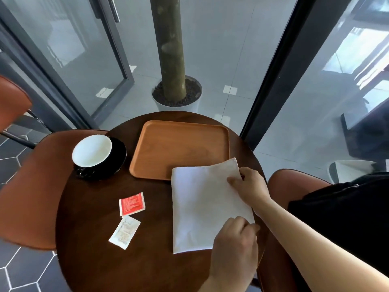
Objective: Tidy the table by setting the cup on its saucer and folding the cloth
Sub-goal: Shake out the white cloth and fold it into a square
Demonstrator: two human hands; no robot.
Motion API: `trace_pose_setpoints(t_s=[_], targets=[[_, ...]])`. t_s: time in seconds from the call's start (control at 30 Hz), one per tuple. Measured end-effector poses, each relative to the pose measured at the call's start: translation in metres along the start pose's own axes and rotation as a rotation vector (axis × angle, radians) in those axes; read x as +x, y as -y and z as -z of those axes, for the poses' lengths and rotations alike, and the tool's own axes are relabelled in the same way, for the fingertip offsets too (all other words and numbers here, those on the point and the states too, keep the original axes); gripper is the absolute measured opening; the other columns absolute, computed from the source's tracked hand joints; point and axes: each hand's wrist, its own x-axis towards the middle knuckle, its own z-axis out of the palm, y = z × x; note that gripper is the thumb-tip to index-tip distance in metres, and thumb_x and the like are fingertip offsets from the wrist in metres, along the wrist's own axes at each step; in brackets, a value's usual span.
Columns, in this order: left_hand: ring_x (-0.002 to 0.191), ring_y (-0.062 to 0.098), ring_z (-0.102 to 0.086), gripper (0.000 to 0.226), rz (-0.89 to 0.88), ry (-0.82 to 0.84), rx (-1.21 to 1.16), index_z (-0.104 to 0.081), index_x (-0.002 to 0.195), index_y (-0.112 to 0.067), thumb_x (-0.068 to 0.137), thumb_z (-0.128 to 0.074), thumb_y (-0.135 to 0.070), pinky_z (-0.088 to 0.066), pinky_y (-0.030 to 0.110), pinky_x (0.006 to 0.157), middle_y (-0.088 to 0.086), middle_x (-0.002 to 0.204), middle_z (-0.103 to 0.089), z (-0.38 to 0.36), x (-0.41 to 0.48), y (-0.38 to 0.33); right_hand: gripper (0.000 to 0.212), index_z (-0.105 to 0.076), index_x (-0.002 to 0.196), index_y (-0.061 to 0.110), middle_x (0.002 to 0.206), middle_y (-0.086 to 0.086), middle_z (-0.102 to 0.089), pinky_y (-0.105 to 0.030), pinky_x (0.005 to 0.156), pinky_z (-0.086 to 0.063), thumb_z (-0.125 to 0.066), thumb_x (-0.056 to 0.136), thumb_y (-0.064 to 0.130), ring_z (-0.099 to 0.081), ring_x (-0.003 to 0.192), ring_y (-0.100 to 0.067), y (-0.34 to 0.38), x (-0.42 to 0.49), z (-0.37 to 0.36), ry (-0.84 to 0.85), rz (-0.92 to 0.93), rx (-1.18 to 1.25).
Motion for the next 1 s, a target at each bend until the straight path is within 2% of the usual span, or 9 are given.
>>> trace_pose_setpoints(t_s=[0.13, 0.23, 0.3, 0.4, 0.5, 0.63, 0.77, 0.87, 1.0], targets=[[0.075, 0.006, -0.062, 0.030, 0.020, 0.069, -0.002, -0.076, 0.095, -0.029, 0.068, -0.086, -0.020, -0.053, 0.016, 0.065, -0.012, 0.083, -0.064, -0.003, -0.003, 0.006, 0.013, -0.059, 0.087, 0.022, 0.080, 0.005, -0.066, -0.029, 0.055, -0.042, -0.063, 0.090, 0.035, -0.059, 0.070, -0.013, -0.015, 0.007, 0.000, -0.038, 0.000, -0.132], [0.077, 0.010, -0.063, 0.032, 0.090, -0.009, 0.012, -0.074, 0.094, -0.027, 0.066, -0.086, -0.018, -0.053, 0.020, 0.064, -0.009, 0.085, -0.063, 0.004, -0.013, 0.021, 0.019, -0.053, 0.099, 0.025, 0.087, 0.007, -0.063, -0.029, 0.058, -0.036, -0.066, 0.089, 0.036, -0.056, 0.075, -0.017, -0.016, 0.003, 0.003, -0.099, 0.009, -0.200], [0.082, 0.017, -0.063, 0.034, 0.200, -0.111, 0.021, -0.074, 0.095, -0.022, 0.066, -0.087, -0.010, -0.052, 0.027, 0.067, -0.005, 0.087, -0.063, 0.013, -0.021, 0.041, 0.032, -0.054, 0.112, 0.023, 0.089, 0.007, -0.062, -0.029, 0.061, -0.035, -0.070, 0.088, 0.035, -0.055, 0.077, -0.017, -0.022, -0.004, 0.004, -0.138, 0.027, -0.224], [0.089, 0.027, -0.060, 0.036, 0.427, -0.194, 0.098, -0.074, 0.100, -0.015, 0.067, -0.087, -0.005, -0.051, 0.034, 0.071, 0.005, 0.094, -0.063, 0.031, -0.036, 0.072, 0.044, -0.055, 0.126, 0.019, 0.089, 0.008, -0.060, -0.025, 0.058, -0.035, -0.073, 0.087, 0.032, -0.055, 0.077, -0.012, -0.033, -0.023, 0.003, -0.177, 0.045, -0.214], [0.099, 0.027, -0.058, 0.041, 0.595, -0.132, 0.138, -0.068, 0.116, -0.014, 0.078, -0.082, -0.017, -0.048, 0.032, 0.076, 0.008, 0.107, -0.058, 0.048, -0.044, 0.091, 0.042, -0.056, 0.126, 0.021, 0.090, 0.011, -0.060, -0.025, 0.060, -0.037, -0.071, 0.088, 0.030, -0.055, 0.077, -0.011, -0.042, -0.044, 0.001, -0.190, 0.034, -0.200], [0.100, 0.017, -0.061, 0.054, 0.663, 0.001, 0.141, -0.051, 0.139, -0.018, 0.091, -0.067, -0.037, -0.053, 0.027, 0.080, 0.003, 0.121, -0.055, 0.061, -0.048, 0.091, 0.031, -0.060, 0.117, 0.027, 0.099, 0.009, -0.062, -0.031, 0.065, -0.049, -0.070, 0.088, 0.030, -0.058, 0.081, -0.013, -0.052, -0.072, -0.003, -0.187, 0.052, -0.260], [0.094, 0.012, -0.062, 0.056, 0.703, 0.027, 0.096, -0.045, 0.143, -0.019, 0.094, -0.063, -0.038, -0.053, 0.027, 0.080, -0.003, 0.109, -0.060, 0.062, -0.045, 0.085, 0.038, -0.058, 0.125, 0.029, 0.109, 0.010, -0.061, -0.030, 0.067, -0.054, -0.070, 0.089, 0.031, -0.060, 0.088, -0.013, -0.067, -0.096, -0.009, -0.185, 0.053, -0.308], [0.088, 0.009, -0.057, 0.054, 0.764, 0.027, 0.053, -0.046, 0.141, -0.020, 0.094, -0.065, -0.035, -0.046, 0.022, 0.076, -0.006, 0.102, -0.061, 0.060, -0.040, 0.085, 0.045, -0.054, 0.130, 0.032, 0.110, 0.011, -0.059, -0.033, 0.072, -0.057, -0.070, 0.088, 0.032, -0.062, 0.093, -0.015, -0.073, -0.107, -0.013, -0.183, 0.030, -0.313], [0.080, 0.007, -0.057, 0.044, 0.830, -0.016, -0.040, -0.055, 0.131, -0.019, 0.091, -0.069, -0.028, -0.039, 0.022, 0.071, -0.007, 0.085, -0.063, 0.061, -0.037, 0.085, 0.055, -0.049, 0.136, 0.038, 0.100, 0.015, -0.053, -0.028, 0.069, -0.056, -0.072, 0.087, 0.030, -0.058, 0.083, -0.008, -0.072, -0.113, -0.015, -0.183, 0.002, -0.275]])
